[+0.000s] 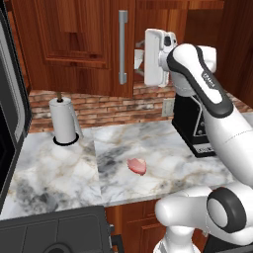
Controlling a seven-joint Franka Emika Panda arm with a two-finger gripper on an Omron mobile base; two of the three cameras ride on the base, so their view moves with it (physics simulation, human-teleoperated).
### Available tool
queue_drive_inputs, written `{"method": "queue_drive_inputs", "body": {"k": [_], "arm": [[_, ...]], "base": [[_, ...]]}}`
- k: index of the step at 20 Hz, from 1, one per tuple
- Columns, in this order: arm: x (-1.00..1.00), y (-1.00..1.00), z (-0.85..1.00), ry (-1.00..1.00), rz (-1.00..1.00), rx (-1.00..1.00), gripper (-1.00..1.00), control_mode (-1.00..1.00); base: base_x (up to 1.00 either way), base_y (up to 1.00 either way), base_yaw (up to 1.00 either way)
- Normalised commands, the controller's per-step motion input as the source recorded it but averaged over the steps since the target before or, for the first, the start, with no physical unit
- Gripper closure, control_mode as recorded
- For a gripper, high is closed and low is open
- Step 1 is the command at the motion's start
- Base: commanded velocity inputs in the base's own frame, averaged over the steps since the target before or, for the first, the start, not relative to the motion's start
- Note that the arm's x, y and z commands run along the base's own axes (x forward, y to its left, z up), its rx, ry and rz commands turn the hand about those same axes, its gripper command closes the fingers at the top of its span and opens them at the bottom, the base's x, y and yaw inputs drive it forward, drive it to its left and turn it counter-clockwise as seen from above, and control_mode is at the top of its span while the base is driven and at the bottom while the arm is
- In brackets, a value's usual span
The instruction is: Retrieve the tupperware from the cabinet, then place the raw meat into the tupperware to avoid contamination.
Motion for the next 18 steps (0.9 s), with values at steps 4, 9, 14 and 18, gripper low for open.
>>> {"method": "queue_drive_inputs", "body": {"k": [4,9,14,18], "arm": [[0.01,0.16,0.00,0.00,0.02,0.00,-1.00,-1.00],[0.00,0.16,0.00,0.00,0.02,0.00,-1.00,-1.00],[0.00,0.17,0.00,0.00,0.03,0.00,-1.00,-1.00],[0.00,0.11,0.00,0.00,0.03,0.00,-1.00,-1.00]], "base": [[0.00,0.00,0.00],[0.00,0.00,0.00],[0.00,0.00,0.00],[0.00,0.00,0.00]]}}
